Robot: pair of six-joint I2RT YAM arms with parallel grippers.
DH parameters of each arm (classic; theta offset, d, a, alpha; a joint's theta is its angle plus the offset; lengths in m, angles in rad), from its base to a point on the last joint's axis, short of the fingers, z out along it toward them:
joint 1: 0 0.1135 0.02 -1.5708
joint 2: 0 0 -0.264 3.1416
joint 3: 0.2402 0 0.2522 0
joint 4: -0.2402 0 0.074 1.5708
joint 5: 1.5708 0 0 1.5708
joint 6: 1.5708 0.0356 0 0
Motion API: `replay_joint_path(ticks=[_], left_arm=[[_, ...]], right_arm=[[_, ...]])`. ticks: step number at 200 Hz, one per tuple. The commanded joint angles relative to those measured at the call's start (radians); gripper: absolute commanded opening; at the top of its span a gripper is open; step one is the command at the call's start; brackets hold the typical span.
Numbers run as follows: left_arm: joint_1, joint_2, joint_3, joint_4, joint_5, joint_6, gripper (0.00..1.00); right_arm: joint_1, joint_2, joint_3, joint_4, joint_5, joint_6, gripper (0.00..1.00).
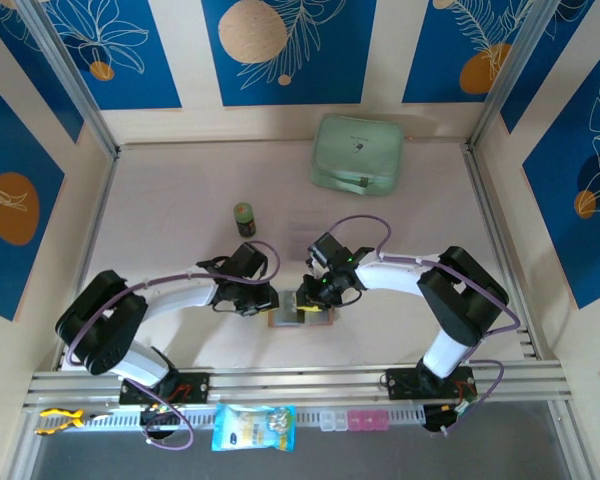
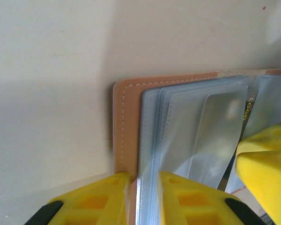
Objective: Take the credit cards out of the card holder
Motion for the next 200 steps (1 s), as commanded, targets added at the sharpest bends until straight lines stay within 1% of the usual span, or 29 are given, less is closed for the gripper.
replay_joint_path(ticks=[1,96,143,200], left_arm=[[0.009,-0.029,0.005,-0.053,-0.003,0.004,0.22],[0.007,-0.07,0.067,-0.1,0.001,0.011,0.21],[-0.007,-0.034,0.104,-0.082,0.018,0.012,0.17],[-0.037,0.032,0.113,-0.033,0.032,-0.001,0.1]], right_arm=[[-0.008,-0.009,0.026,-0.03,0.006,-0.015,0.23],[-0.012,-0.039,0.041,-0.061,-0.003,-0.023,0.23],[-0.026,-0.092,0.025,-0.067,-0.001,-0.018,0.22],[-0.042,-0.105,-0.009,-0.042,-0.024,-0.004,0.22]])
